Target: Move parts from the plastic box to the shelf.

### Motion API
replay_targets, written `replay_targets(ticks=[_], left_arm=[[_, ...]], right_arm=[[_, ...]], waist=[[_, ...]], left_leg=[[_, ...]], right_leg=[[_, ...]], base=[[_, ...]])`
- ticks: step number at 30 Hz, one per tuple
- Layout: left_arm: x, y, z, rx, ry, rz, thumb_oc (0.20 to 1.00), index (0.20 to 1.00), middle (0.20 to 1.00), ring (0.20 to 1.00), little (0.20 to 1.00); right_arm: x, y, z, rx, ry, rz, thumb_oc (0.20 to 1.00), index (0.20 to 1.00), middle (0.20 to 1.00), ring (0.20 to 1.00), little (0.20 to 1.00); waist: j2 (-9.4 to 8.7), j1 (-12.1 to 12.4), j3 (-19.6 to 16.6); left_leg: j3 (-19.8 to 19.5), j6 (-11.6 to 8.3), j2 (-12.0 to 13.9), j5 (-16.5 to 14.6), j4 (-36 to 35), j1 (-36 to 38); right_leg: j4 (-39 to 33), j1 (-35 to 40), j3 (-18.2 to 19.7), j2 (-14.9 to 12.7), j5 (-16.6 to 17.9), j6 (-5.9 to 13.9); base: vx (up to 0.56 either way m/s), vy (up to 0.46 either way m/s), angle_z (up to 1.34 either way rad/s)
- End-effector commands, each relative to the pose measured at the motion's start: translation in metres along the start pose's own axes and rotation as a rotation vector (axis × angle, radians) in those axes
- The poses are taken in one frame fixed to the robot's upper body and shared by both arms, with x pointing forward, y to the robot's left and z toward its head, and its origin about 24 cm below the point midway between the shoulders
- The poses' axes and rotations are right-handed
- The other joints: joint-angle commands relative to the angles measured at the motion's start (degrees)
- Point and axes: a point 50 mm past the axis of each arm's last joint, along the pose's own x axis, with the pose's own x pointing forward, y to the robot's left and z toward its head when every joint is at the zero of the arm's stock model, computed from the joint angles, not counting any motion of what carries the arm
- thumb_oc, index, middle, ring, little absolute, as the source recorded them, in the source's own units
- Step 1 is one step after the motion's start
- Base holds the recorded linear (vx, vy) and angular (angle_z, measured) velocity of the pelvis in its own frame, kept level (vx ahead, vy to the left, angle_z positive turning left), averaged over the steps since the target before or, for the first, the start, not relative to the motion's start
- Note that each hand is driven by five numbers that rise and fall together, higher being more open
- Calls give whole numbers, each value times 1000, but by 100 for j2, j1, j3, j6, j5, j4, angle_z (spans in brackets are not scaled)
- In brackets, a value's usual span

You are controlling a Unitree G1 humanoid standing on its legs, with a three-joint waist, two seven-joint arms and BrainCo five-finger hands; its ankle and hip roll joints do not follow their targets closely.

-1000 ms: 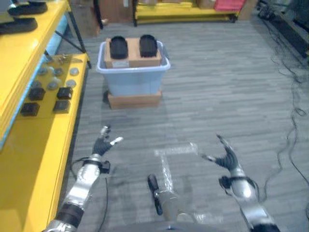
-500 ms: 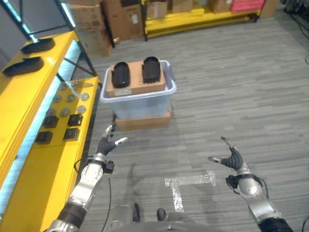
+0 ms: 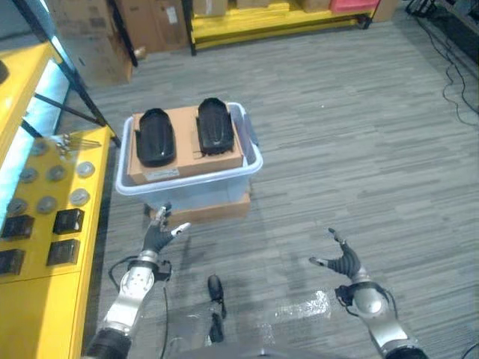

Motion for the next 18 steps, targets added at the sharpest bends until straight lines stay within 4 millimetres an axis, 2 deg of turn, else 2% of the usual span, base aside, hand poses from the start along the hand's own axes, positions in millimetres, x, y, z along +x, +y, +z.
replay_targets(ticks=[1,2,3,4,5,6,8,9,10,11,12,13,14,16,17,18], left_arm=[[13,4,27,1,-127,2,1000,1000,1000,1000,1000],[13,5,26,2,-121,6,1000,1000,1000,1000,1000],[13,5,25,-11,-113,6,1000,1000,1000,1000,1000],[14,6,24,-1,-105,8,1000,1000,1000,1000,1000],[14,6,24,-1,-105,8,1000,1000,1000,1000,1000],[14,9,23,9,-99,13,1000,1000,1000,1000,1000],[14,9,23,8,-99,13,1000,1000,1000,1000,1000],[14,19,25,16,-104,48,1000,1000,1000,1000,1000],[14,19,26,6,-108,48,1000,1000,1000,1000,1000],[13,19,25,5,-107,47,1000,1000,1000,1000,1000],[13,17,23,6,-94,37,1000,1000,1000,1000,1000],[13,16,22,6,-94,37,1000,1000,1000,1000,1000],[14,15,21,14,-87,30,1000,1000,1000,1000,1000],[14,13,18,33,-74,22,1000,1000,1000,1000,1000],[14,12,17,37,-72,20,1000,1000,1000,1000,1000],[14,7,18,41,-80,3,1000,1000,1000,1000,1000]], right_arm=[[8,-24,15,-25,-88,-49,1000,1000,1000,1000,1000],[8,-23,14,-32,-80,-43,1000,1000,1000,1000,1000],[8,-24,15,-25,-81,-43,1000,1000,1000,1000,1000],[10,-27,16,-36,-84,-47,1000,1000,1000,1000,1000],[10,-27,16,-36,-84,-47,1000,1000,1000,1000,1000],[13,-29,19,-48,-93,-56,1000,1000,1000,1000,1000],[13,-29,19,-48,-94,-56,1000,1000,1000,1000,1000],[17,-27,27,-33,-120,-57,1000,1000,1000,1000,1000],[17,-27,28,-29,-124,-59,1000,1000,1000,1000,1000],[17,-27,28,-29,-123,-59,1000,1000,1000,1000,1000],[15,-28,24,-8,-108,-65,1000,1000,1000,1000,1000],[15,-28,24,-8,-108,-64,1000,1000,1000,1000,1000],[14,-28,22,0,-100,-66,1000,1000,1000,1000,1000],[11,-27,18,5,-88,-70,1000,1000,1000,1000,1000],[9,-28,17,4,-88,-80,1000,1000,1000,1000,1000],[6,-30,20,26,-110,-111,1000,1000,1000,1000,1000]], waist=[[214,112,-343],[158,134,-392],[64,139,-401],[10,90,-301],[10,90,-301],[70,5,-195],[71,3,-189],[146,115,-89],[183,130,-105],[184,103,-105],[197,-77,-136],[203,-100,-123],[173,-187,-140],[149,-273,-133],[160,-310,-119],[149,-294,-150]], left_leg=[[-221,-1204,518,-604,327,4],[-244,-1163,468,-701,409,19],[-285,-1068,334,-939,535,183],[-341,-958,275,-1095,600,364],[-341,-958,275,-1095,600,364],[-495,-983,394,-1187,616,579],[-496,-984,397,-1192,622,576],[-512,-985,580,-1311,596,857],[-505,-1011,636,-1302,536,927],[-535,-1015,630,-1310,529,941],[-676,-1056,636,-1356,431,1137],[-701,-1056,635,-1371,432,1160],[-756,-1076,621,-1396,394,1226],[-859,-1106,552,-1461,347,1341],[-926,-1102,521,-1514,340,1414],[-1080,-1093,461,-1545,387,1420]], right_leg=[[48,-625,-335,12,155,-27],[267,-671,-329,-75,232,52],[1043,-862,-295,-260,639,312],[2097,-1342,-147,-270,1528,579],[2097,-1342,-147,-270,1528,579],[2803,-1808,-23,-11,1959,611],[2824,-1818,-24,-6,1954,611],[2589,-2317,-399,-610,1659,434],[2261,-2480,-594,-661,1501,277],[2250,-2451,-629,-671,1482,270],[1729,-2640,-554,-310,970,196],[1716,-2601,-578,-316,956,196],[1419,-2658,-360,-50,871,232],[924,-2588,-158,219,926,255],[764,-2547,-132,271,982,236],[459,-2307,-83,289,986,82]], base=[[265,21,-40],[321,38,11],[446,36,38],[326,20,21],[237,-69,-2],[122,-64,2],[165,-42,28],[279,-28,58],[296,-29,50],[275,-47,-16],[219,-36,-13],[300,-61,13],[176,-48,75],[224,-77,96],[235,-133,125],[222,-144,102]])
